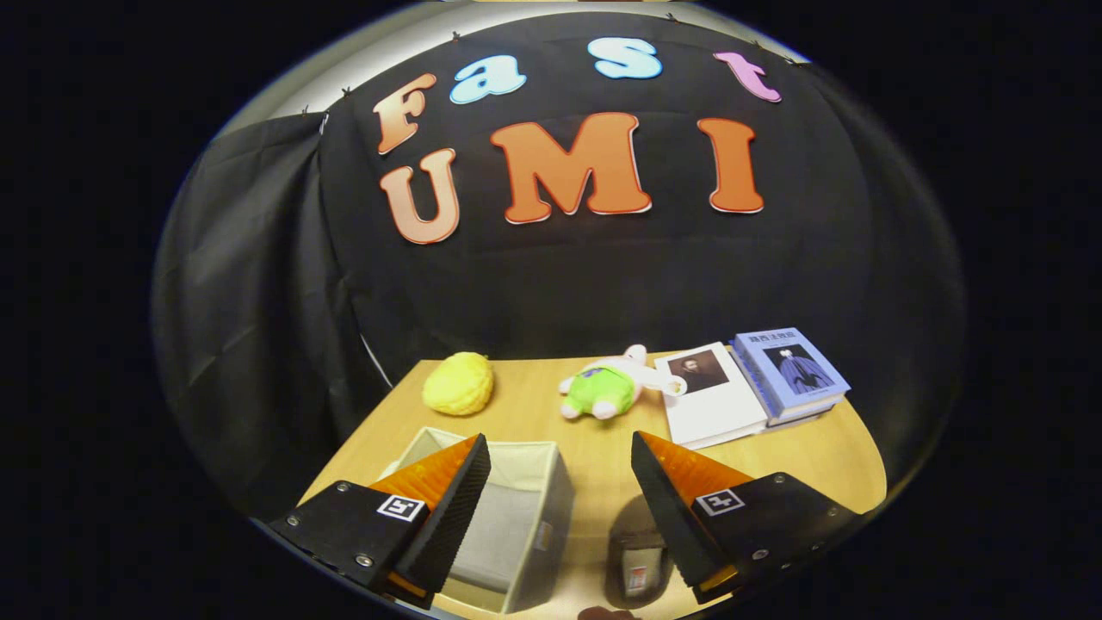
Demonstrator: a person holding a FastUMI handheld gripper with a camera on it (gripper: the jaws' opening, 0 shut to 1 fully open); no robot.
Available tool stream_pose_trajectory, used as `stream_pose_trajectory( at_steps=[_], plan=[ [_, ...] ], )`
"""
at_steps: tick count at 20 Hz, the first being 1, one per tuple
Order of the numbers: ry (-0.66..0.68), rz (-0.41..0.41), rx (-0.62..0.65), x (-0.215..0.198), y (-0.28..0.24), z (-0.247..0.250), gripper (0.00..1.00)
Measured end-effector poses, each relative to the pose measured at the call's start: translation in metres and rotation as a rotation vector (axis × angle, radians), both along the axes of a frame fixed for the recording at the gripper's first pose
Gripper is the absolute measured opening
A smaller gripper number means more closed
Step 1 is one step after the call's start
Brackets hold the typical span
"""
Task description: Open the storage box then place both shoes into the box .Put the left shoe in first, then the right shoe, with the right side of both shoes facing outward in a uniform manner.
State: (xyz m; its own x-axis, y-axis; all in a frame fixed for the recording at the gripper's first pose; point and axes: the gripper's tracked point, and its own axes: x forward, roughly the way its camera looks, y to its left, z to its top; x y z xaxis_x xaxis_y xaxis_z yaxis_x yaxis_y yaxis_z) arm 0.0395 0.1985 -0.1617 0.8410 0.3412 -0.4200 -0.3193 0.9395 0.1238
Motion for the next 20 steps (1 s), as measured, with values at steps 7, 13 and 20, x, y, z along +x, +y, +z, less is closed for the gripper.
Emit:
stream_pose_trajectory(
  at_steps=[7, 13, 20],
  plan=[
    [0.056, -0.099, -0.131, -0.015, -0.067, -0.069, 0.99],
    [0.103, -0.149, -0.165, -0.03, -0.092, -0.123, 0.99],
    [0.194, -0.12, -0.169, -0.046, -0.09, -0.176, 0.8]
  ],
)
